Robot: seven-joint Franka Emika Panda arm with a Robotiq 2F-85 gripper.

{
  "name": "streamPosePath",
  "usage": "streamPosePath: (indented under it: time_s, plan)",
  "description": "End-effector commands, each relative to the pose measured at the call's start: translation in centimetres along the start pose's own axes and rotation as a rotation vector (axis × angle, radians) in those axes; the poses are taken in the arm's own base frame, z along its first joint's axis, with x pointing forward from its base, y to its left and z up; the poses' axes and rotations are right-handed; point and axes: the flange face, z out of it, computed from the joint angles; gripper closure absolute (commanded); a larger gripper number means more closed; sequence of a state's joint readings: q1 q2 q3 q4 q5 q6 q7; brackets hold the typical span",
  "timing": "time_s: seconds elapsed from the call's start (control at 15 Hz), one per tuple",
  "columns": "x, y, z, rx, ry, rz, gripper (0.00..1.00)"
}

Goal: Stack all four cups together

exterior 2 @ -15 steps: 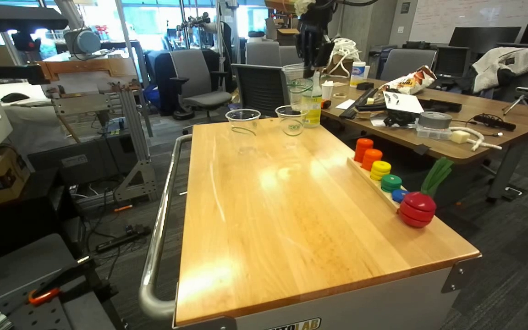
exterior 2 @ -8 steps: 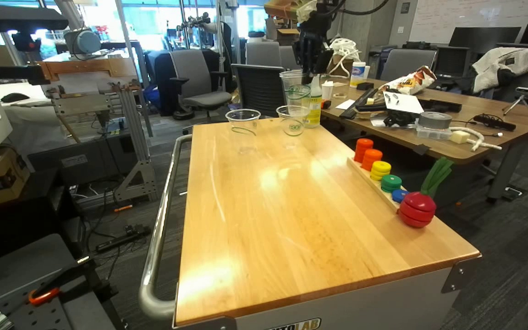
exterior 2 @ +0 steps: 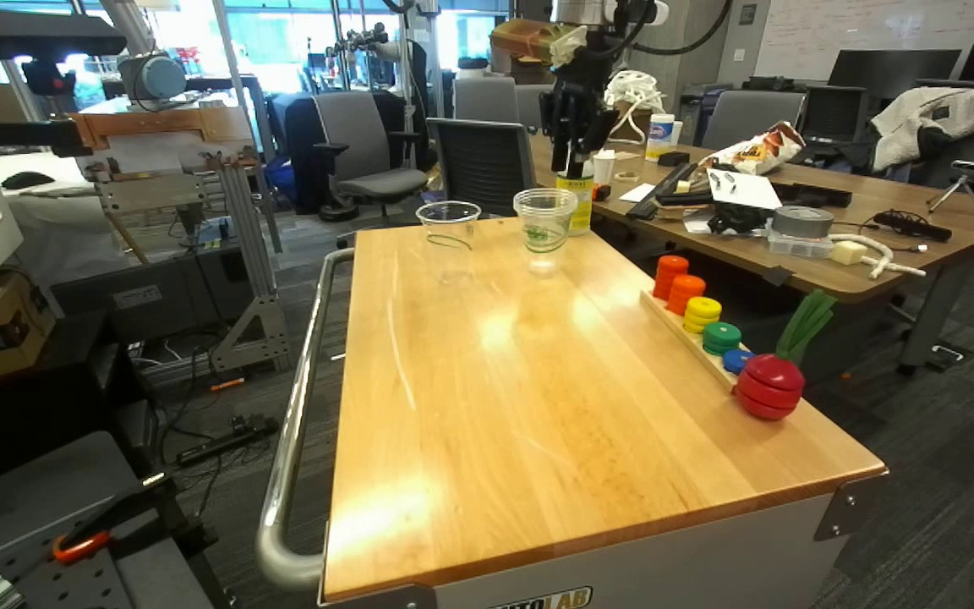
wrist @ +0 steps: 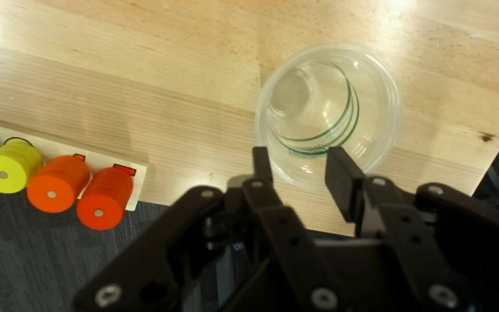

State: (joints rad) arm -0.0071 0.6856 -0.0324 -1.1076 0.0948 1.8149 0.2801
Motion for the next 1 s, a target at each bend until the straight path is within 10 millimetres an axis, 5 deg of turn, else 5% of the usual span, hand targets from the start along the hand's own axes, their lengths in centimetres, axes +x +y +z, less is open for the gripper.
streamPosePath:
  time_s: [0.0, 0.33, 0.87, 0.93]
  plan:
    - [-0.1, 0.3, -0.8, 0.003, 0.020, -0.026, 0.30]
    - [0.2, 1.0, 0.4, -0.054, 0.036, -0.036, 0.00]
    - [-0.7, 0.4, 4.6, -0.108, -0.013, -0.056, 0.02]
    - [-0.8, 0.3, 5.0, -0.110, -0.019, -0.056, 0.26]
